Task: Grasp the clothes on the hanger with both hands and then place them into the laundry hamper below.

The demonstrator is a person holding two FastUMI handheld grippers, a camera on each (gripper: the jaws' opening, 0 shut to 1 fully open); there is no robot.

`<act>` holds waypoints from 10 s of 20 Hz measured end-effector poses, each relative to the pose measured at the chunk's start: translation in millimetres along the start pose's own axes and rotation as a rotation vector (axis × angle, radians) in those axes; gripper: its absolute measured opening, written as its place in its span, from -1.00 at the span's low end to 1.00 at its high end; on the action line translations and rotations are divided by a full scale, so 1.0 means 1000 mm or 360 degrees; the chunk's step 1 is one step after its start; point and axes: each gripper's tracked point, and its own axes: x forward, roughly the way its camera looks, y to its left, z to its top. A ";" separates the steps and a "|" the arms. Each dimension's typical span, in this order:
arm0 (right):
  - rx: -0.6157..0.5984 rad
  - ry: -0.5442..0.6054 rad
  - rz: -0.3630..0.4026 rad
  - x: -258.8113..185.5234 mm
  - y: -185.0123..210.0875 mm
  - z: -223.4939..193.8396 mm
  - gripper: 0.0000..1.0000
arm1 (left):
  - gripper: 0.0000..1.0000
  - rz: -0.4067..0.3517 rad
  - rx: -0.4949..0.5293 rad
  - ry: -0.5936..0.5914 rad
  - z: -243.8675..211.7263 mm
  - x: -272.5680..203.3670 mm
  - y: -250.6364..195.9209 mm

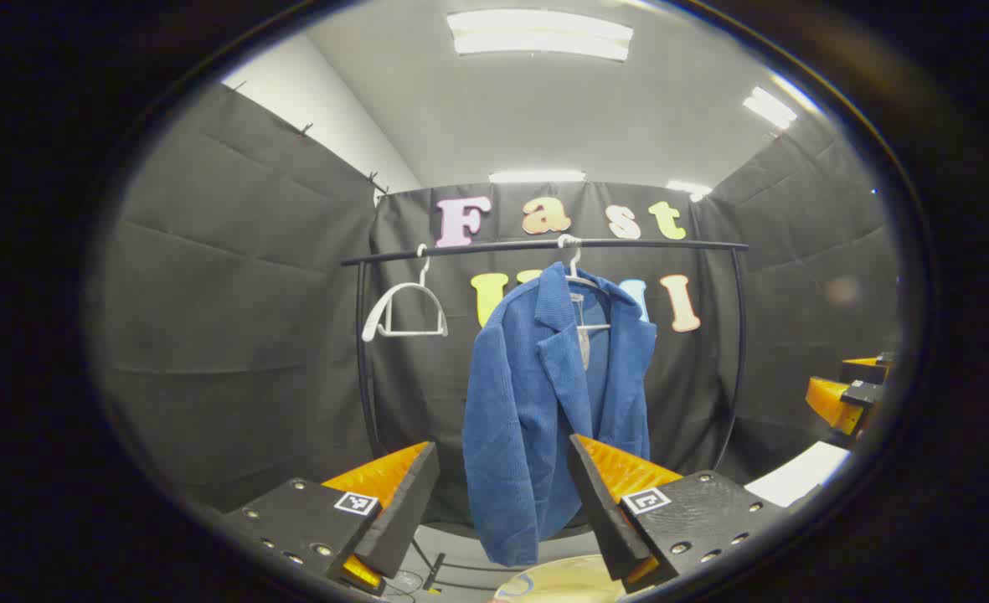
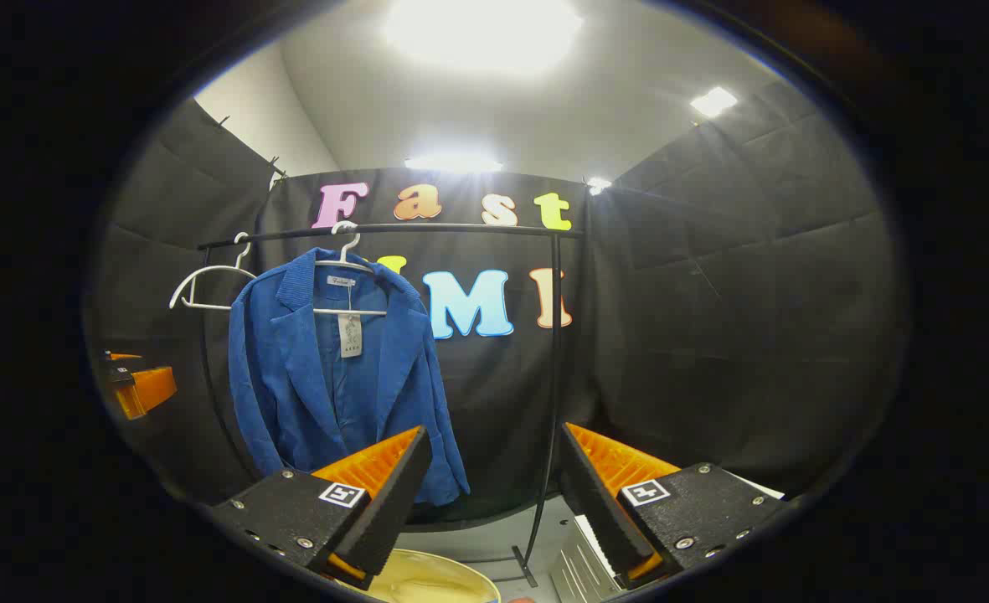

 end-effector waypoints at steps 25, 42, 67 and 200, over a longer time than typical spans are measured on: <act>0.0015 -0.0157 0.0181 0.052 0.026 0.048 0.90 | 0.89 0.0078 -0.0010 -0.0077 0.048 0.022 -0.004; 0.0137 -0.0251 0.0543 0.214 0.084 0.096 0.90 | 0.90 0.0178 -0.0073 -0.0114 0.080 0.169 -0.081; 0.0109 0.0095 0.0932 0.349 0.205 -0.002 0.89 | 0.69 0.0617 0.0092 0.0133 -0.017 0.295 -0.075; -0.0141 0.0555 0.0827 0.076 0.151 -0.162 -0.92 | -0.99 -0.0231 -0.0204 0.0457 -0.140 0.099 -0.094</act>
